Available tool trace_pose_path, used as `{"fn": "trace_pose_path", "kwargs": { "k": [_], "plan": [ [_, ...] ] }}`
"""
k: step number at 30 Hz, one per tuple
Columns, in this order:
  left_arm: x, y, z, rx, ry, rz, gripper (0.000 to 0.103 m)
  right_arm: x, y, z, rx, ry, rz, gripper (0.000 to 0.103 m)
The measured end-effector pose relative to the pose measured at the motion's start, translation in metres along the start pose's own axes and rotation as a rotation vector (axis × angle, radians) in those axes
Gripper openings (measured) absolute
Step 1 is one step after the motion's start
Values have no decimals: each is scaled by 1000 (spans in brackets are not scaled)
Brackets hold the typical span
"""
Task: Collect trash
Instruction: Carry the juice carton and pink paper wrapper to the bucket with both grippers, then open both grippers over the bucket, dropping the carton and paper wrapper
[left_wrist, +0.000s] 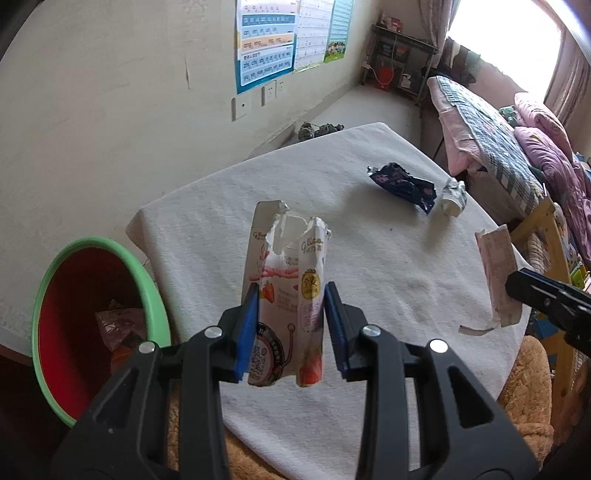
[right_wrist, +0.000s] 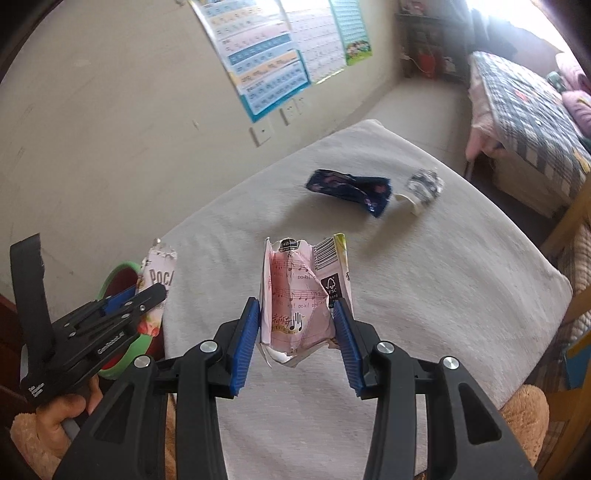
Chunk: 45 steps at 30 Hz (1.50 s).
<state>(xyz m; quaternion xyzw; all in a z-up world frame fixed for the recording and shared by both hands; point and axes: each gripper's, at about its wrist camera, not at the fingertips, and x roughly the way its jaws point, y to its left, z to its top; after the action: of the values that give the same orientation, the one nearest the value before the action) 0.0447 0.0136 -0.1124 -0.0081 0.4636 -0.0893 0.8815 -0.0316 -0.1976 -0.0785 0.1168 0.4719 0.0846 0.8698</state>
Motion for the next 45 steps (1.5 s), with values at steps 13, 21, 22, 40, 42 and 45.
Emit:
{"fn": "trace_pose_path", "kwargs": {
  "k": [13, 21, 22, 40, 42, 45],
  "plan": [
    [-4, 34, -11, -44, -7, 42, 33, 7, 36, 0, -98, 20, 14, 41],
    [-11, 68, -18, -101, -13, 92, 33, 14, 69, 3, -185, 28, 44, 41],
    [-12, 74, -20, -109, -13, 101, 33, 15, 73, 4, -195, 28, 50, 41],
    [-37, 170, -52, -285, -32, 225, 33, 48, 170, 1, -396, 89, 165, 41],
    [-40, 178, -56, -300, -33, 236, 33, 53, 180, 0, -405, 104, 183, 42],
    [-44, 191, -62, -320, -32, 250, 33, 59, 196, 2, -421, 113, 201, 42]
  ]
}}
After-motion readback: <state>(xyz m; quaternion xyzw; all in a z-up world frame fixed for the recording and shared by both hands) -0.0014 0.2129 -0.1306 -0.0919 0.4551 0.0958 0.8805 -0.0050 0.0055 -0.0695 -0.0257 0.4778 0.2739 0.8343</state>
